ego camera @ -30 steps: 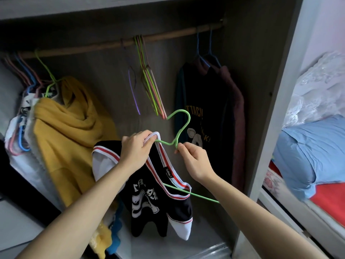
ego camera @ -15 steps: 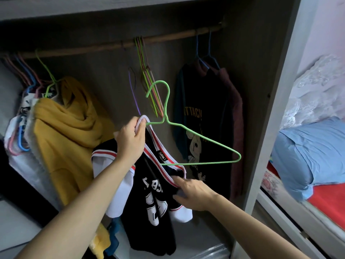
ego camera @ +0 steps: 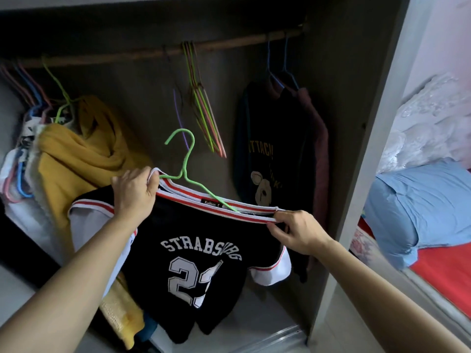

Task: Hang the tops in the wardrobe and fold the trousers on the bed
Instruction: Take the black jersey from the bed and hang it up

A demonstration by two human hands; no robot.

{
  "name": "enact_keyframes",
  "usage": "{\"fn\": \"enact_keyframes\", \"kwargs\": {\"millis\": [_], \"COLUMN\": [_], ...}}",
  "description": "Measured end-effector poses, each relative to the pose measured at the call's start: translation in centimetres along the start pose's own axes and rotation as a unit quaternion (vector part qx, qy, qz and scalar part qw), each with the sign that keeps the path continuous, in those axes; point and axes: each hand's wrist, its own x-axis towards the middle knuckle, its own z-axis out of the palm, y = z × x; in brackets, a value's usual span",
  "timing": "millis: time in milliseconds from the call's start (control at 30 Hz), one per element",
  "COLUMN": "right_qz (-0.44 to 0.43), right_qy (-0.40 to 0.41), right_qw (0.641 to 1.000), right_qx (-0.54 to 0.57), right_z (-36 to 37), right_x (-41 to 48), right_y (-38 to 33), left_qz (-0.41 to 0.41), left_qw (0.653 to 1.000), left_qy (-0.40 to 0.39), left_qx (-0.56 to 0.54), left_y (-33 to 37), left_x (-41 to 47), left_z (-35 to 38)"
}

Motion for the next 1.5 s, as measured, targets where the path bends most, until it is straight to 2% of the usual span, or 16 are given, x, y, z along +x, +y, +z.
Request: {"fn": "enact_keyframes", "kwargs": {"millis": [167,300,500,600,667,833,967,1067,1200,1267,1367,1500], "right_qz": [-0.012,-0.075,-0.112,-0.085,-0.065,-0.087,-0.104,-0.125,-0.112,-0.100,-0.081,-0.058], "right_qy": [0.078,0.078,0.099,0.145,0.170,0.105,0.114,0.086,-0.035,-0.003,0.121,0.126], "right_qw": [0.997,0.992,0.981,0.971,0.974,0.989,0.987,0.984,0.979,0.990,0.989,0.990], "right_qx": [-0.012,-0.070,-0.123,-0.171,-0.135,-0.051,-0.040,-0.087,-0.165,-0.100,0.008,0.024], "right_z": [-0.9,-2.3,-4.9,-5.7,-6.2,-6.8,-7.7,-8.7,-9.2,-9.1,-9.1,-9.5], "right_x": [2.3,6.2,8.4,8.3,8.4,8.9,9.3,9.1,8.6,8.6,9.3,9.9], "right_y": [-2.2,-4.9,-3.9,-2.3,-1.9,-2.7,-3.7,-3.8,-2.9,-3.3,-4.5,-5.0], "left_qz": [0.012,0.021,-0.069,-0.112,-0.118,-0.123,-0.128,-0.140,-0.143,-0.134,-0.105,-0.060], "left_qw": [0.999,0.997,0.987,0.983,0.980,0.970,0.961,0.956,0.952,0.947,0.950,0.958], "left_qy": [-0.029,-0.052,-0.038,-0.059,-0.081,-0.128,-0.161,-0.155,-0.149,-0.173,-0.203,-0.189], "left_qx": [-0.020,-0.049,-0.137,-0.134,-0.142,-0.164,-0.185,-0.205,-0.225,-0.234,-0.211,-0.205], "left_y": [2.7,6.6,6.2,4.5,3.8,5.1,6.2,5.8,5.1,5.3,5.1,4.2], "left_x": [-0.4,-0.6,-0.9,-1.0,-1.0,0.3,1.8,3.1,4.3,4.6,4.9,5.4], "left_z": [0.6,1.2,1.8,2.0,2.0,1.8,1.7,1.4,0.7,0.5,0.3,-0.3]}}
